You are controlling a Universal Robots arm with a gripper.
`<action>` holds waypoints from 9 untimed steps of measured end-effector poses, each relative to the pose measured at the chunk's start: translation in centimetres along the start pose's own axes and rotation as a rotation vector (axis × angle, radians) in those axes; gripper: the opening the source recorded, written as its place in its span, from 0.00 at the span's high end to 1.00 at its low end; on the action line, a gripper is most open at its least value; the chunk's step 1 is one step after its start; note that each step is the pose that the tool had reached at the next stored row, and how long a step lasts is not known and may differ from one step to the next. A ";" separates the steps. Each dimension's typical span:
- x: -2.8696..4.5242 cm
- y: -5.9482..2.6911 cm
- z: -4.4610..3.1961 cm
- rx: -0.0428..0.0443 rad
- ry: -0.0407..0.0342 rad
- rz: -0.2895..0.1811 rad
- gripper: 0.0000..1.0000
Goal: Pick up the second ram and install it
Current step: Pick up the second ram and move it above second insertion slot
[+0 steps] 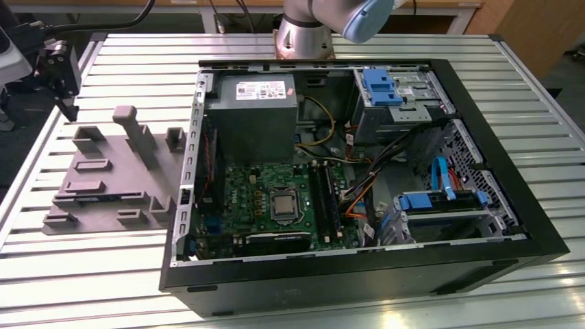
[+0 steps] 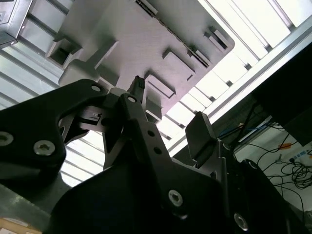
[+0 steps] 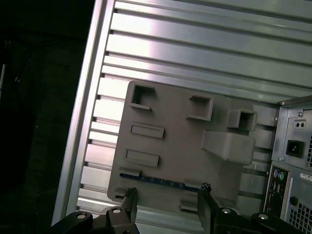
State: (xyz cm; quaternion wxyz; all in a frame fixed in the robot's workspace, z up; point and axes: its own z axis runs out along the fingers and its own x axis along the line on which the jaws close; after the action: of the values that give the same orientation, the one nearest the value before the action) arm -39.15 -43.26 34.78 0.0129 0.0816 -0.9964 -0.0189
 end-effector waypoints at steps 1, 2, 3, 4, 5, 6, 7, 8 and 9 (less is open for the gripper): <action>0.00 0.00 0.00 0.0000 0.0000 0.000 0.39; 0.00 0.00 0.00 0.0000 0.0000 0.000 0.39; 0.00 -0.01 0.00 0.0000 0.0000 0.000 0.39; 0.00 -0.01 0.00 0.0000 0.0000 0.000 0.39; 0.00 -0.01 0.00 0.0000 0.0000 0.000 0.39; 0.00 -0.01 0.00 0.0000 0.0000 0.000 0.39; 0.00 -0.01 0.00 0.0000 0.0000 0.000 0.40; 0.00 -0.01 0.00 0.0000 0.0000 0.000 0.47; 0.00 -0.01 0.00 0.0000 0.0000 0.000 0.47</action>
State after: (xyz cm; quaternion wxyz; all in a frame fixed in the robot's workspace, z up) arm -39.15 -43.26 34.78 0.0128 0.0818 -0.9964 -0.0189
